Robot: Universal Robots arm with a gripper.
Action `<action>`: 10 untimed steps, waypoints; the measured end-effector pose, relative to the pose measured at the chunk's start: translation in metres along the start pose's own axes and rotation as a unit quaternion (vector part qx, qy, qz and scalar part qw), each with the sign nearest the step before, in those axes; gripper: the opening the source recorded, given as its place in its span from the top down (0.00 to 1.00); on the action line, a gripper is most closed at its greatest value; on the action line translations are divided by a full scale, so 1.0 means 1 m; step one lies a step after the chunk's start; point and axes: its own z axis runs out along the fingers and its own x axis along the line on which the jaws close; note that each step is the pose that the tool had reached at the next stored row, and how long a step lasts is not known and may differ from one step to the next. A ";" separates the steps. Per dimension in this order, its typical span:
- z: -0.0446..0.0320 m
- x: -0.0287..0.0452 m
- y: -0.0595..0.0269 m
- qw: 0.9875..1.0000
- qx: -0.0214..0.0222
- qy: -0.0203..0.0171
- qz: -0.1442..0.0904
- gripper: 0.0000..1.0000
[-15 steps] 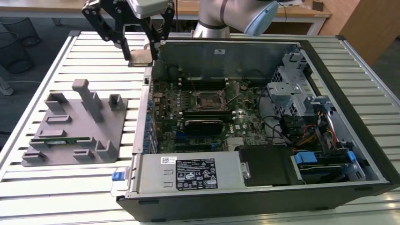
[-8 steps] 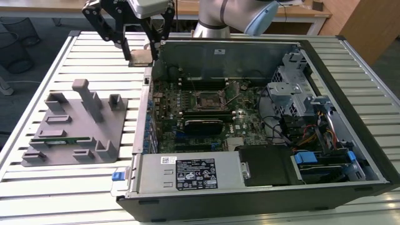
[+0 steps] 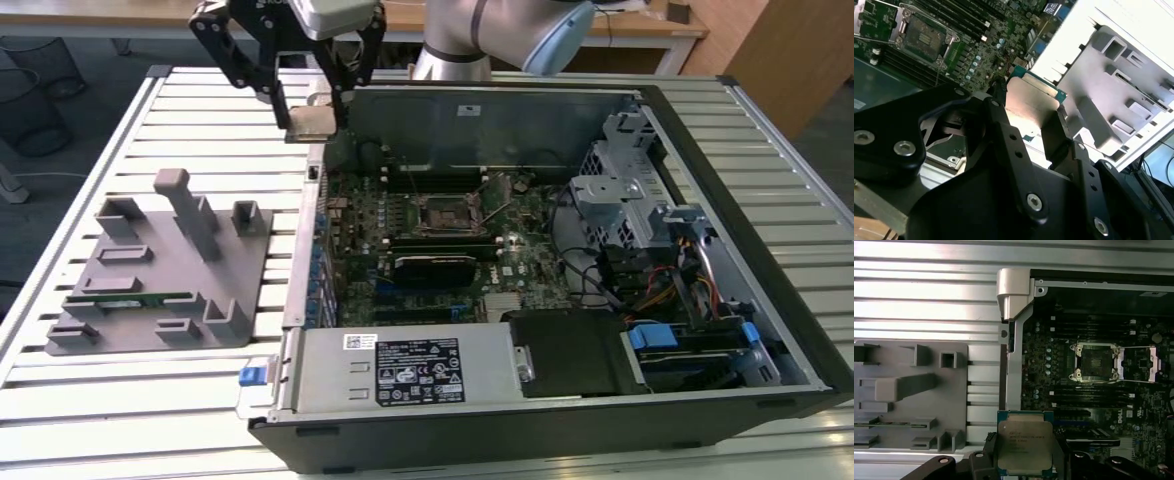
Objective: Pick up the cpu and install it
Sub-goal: 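Pick up the cpu and move it towards the insertion slot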
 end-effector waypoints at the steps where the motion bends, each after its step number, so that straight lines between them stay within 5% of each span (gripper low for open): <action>1: 0.0000 -0.0024 0.0000 1.000 0.000 0.000 0.000 0.47; 10: 0.0013 -0.0301 -0.0003 1.000 0.000 0.000 0.000 0.47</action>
